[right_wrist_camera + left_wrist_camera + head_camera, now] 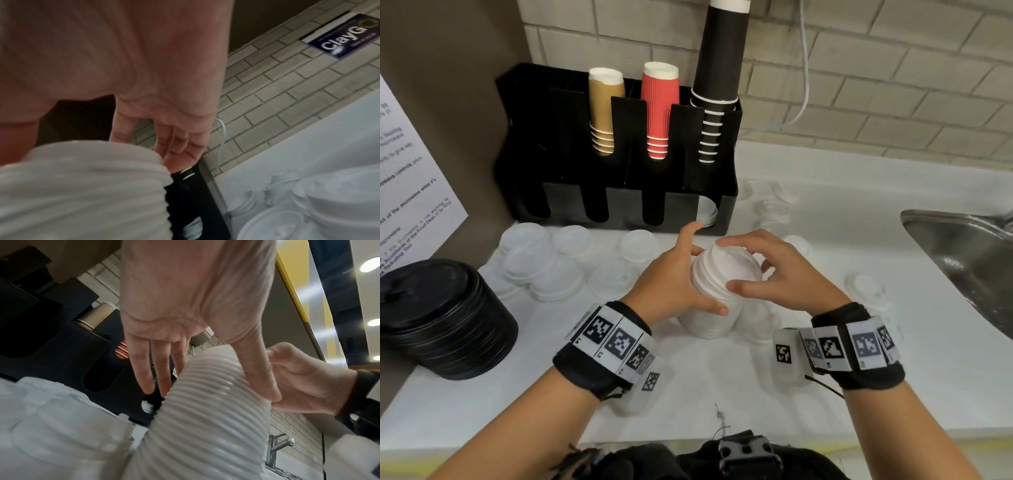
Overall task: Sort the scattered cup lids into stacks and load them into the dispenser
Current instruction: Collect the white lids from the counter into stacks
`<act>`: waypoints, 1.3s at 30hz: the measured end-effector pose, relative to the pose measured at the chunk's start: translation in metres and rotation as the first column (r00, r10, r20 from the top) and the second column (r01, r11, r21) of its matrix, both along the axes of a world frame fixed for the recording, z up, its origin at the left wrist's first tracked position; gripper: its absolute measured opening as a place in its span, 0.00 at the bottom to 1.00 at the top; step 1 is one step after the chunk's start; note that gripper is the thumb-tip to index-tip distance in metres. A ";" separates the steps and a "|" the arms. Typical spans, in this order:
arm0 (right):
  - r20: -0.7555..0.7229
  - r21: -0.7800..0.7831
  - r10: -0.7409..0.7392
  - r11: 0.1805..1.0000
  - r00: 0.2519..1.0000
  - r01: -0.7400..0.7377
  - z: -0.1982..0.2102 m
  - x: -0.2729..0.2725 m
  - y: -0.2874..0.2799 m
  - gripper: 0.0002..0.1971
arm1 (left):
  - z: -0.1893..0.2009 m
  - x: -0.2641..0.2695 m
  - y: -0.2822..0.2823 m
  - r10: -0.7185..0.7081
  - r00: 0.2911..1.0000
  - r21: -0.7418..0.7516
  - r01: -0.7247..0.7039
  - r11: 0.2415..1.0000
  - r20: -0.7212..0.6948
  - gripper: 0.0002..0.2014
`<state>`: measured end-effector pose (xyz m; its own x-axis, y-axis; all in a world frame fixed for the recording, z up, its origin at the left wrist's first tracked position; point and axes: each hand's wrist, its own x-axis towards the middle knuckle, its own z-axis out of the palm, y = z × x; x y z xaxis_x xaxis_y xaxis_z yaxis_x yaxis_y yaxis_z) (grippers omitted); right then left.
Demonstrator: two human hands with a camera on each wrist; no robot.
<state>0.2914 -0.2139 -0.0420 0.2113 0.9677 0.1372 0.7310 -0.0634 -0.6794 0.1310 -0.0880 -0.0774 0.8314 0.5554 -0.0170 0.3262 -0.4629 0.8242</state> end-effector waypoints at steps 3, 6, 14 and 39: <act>0.058 -0.023 0.019 1.000 0.998 -0.018 0.003 -0.002 0.004 0.28 | 0.001 0.000 -0.001 0.003 1.000 -0.010 -0.003 1.000 -0.004 0.66; 0.103 -0.057 0.036 0.998 0.994 -0.030 0.006 -0.004 0.008 0.29 | 0.001 0.000 -0.001 0.007 1.000 -0.027 -0.007 1.000 0.005 0.66; 0.172 -0.126 0.074 0.991 0.982 -0.052 0.011 -0.008 0.013 0.30 | -0.001 0.000 -0.001 0.010 1.000 -0.031 -0.009 0.999 0.022 0.66; 0.352 -0.528 -0.347 0.693 0.869 0.491 0.005 0.186 0.133 0.25 | 0.019 0.027 0.022 -0.151 0.986 0.030 0.154 0.988 -0.074 0.39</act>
<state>0.4773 -0.0810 -0.0371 0.6504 0.6836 -0.3310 0.6452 -0.7272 -0.2341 0.1576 -0.0664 -0.0585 0.9038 0.4234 -0.0620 0.3067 -0.5400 0.7838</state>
